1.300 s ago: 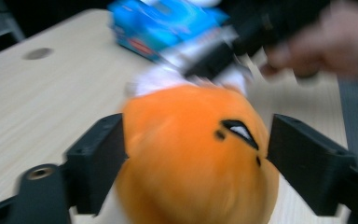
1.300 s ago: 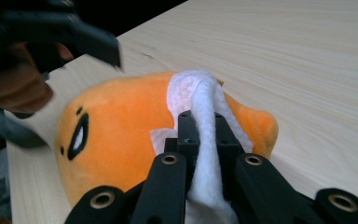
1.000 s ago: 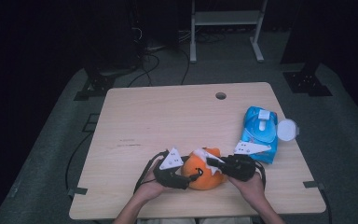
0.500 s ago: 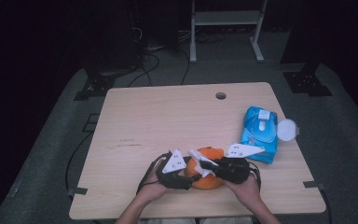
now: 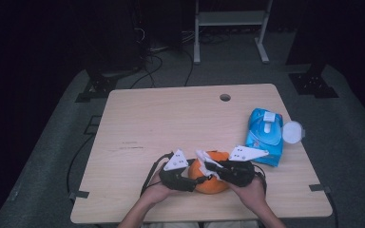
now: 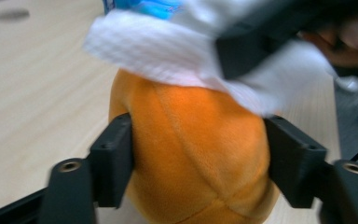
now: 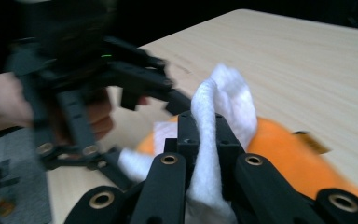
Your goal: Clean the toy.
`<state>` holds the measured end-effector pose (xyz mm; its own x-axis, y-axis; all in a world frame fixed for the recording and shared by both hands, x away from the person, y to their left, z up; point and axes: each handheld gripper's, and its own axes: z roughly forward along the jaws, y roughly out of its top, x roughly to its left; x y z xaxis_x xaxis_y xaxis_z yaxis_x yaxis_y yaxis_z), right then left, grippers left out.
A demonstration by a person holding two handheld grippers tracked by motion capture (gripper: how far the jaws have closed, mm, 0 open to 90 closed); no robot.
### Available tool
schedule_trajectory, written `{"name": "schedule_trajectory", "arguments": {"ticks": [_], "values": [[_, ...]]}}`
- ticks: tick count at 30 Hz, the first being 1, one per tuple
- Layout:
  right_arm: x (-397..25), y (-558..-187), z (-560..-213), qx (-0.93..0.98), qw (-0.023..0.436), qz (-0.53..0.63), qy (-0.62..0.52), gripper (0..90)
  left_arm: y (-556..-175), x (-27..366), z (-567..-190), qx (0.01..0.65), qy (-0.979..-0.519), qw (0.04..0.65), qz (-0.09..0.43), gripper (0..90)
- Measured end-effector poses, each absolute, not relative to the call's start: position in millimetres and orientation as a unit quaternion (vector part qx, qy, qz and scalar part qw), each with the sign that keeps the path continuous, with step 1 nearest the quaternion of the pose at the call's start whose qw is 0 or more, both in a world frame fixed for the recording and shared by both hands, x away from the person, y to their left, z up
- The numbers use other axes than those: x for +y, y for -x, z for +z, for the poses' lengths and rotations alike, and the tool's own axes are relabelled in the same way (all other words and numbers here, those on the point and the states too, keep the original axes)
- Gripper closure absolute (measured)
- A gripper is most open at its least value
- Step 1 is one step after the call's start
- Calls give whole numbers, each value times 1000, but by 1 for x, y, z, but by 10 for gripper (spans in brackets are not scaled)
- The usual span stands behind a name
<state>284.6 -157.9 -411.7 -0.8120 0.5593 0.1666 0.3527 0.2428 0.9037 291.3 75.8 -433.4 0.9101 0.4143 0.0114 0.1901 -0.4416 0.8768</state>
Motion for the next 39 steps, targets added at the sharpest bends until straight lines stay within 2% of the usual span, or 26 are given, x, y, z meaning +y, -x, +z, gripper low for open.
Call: {"name": "schedule_trajectory", "arguments": {"ticks": [4,7,8,9,11,13,15,16,18,21,25,28,29,33,34,36,39], "values": [[-173,-291,-413,776,117,535,-312,844,-290,74,-432,181,-841,498,109,332],[-180,-292,-415,770,115,537,-326,846,-295,73,-431,222,-828,509,73,190],[-178,-290,-416,769,107,540,-326,846,-295,72,-431,234,-825,510,66,177],[-174,-288,-415,771,101,542,-318,845,-295,71,-431,240,-825,508,66,178],[-164,-284,-413,778,89,547,-297,844,-292,70,-431,222,-827,506,101,292],[-160,-283,-408,779,95,548,-289,844,-288,71,-425,199,-827,506,144,368],[-162,-284,-404,773,102,555,-290,844,-285,71,-418,167,-827,500,195,389],[-164,-284,-403,770,107,557,-291,843,-284,71,-416,155,-830,496,205,387],[-165,-285,-406,768,105,559,-296,843,-286,72,-419,149,-836,493,189,355],[-159,-283,-413,772,100,554,-295,842,-289,74,-425,177,-832,502,155,243],[-155,-282,-410,778,114,550,-282,840,-284,73,-425,159,-836,497,170,310],[-164,-286,-411,772,132,546,-297,839,-283,75,-426,150,-838,495,173,318],[-168,-288,-413,770,149,543,-300,838,-284,75,-426,153,-837,497,170,312],[-172,-289,-418,765,136,547,-311,841,-289,75,-422,198,-821,523,117,191],[-168,-286,-416,767,128,550,-305,840,-289,74,-421,207,-817,524,119,195],[-158,-281,-412,771,108,561,-279,839,-287,73,-421,198,-819,520,138,283],[-148,-277,-407,781,127,553,-262,839,-283,72,-422,173,-829,508,159,361]]}}
